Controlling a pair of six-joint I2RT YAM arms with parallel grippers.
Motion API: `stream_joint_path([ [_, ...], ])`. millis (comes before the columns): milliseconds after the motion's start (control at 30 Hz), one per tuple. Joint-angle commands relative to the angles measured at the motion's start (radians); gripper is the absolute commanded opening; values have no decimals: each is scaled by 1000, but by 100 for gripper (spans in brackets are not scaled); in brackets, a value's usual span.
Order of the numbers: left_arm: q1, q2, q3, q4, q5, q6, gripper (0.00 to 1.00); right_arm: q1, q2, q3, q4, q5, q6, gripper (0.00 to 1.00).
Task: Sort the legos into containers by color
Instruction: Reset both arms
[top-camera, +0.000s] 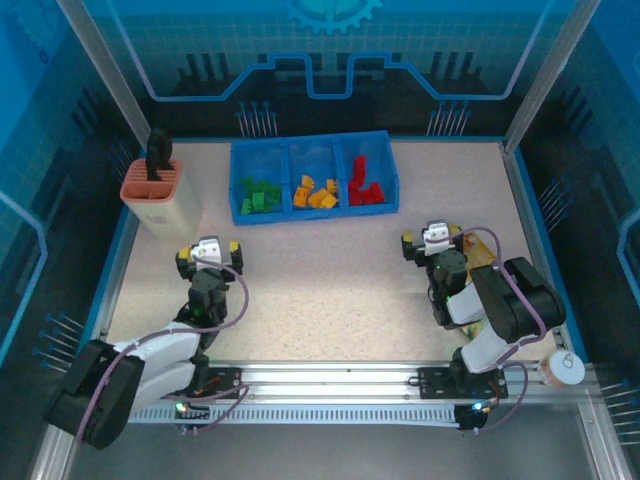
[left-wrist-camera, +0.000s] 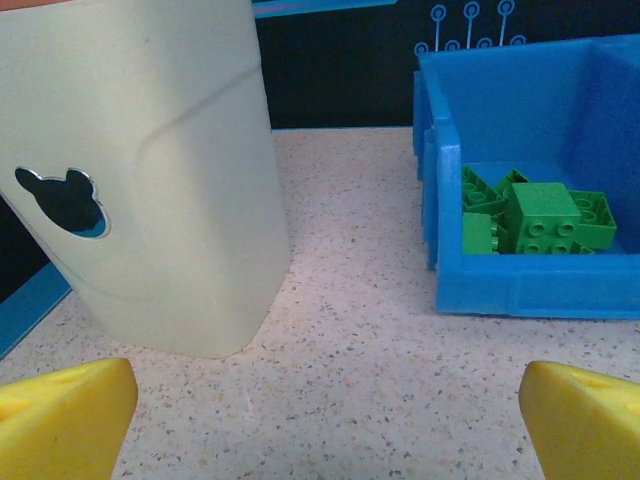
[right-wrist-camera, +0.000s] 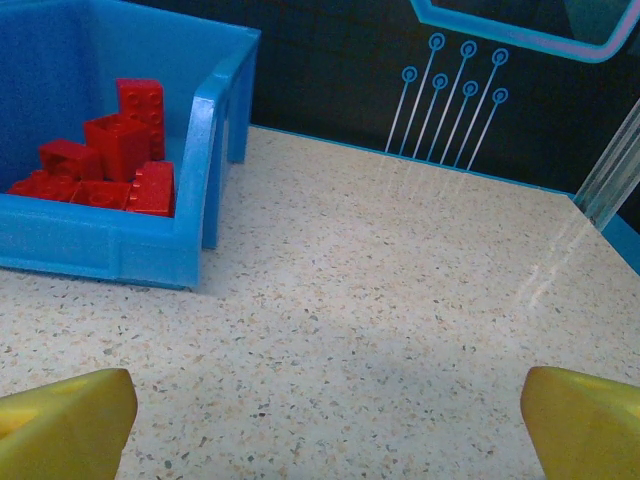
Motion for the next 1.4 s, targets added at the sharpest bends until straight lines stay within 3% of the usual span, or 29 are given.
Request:
stream_joint_path([
  [0, 15, 38, 29, 97, 22, 17, 99, 4, -5, 15, 28, 1, -15, 100],
  [1167, 70, 354, 30, 521, 76, 51, 99, -2, -11, 22, 5, -4, -9, 100],
  [1367, 158, 486, 100, 512, 216, -1, 99, -2, -11, 22, 5, -4, -10, 100],
])
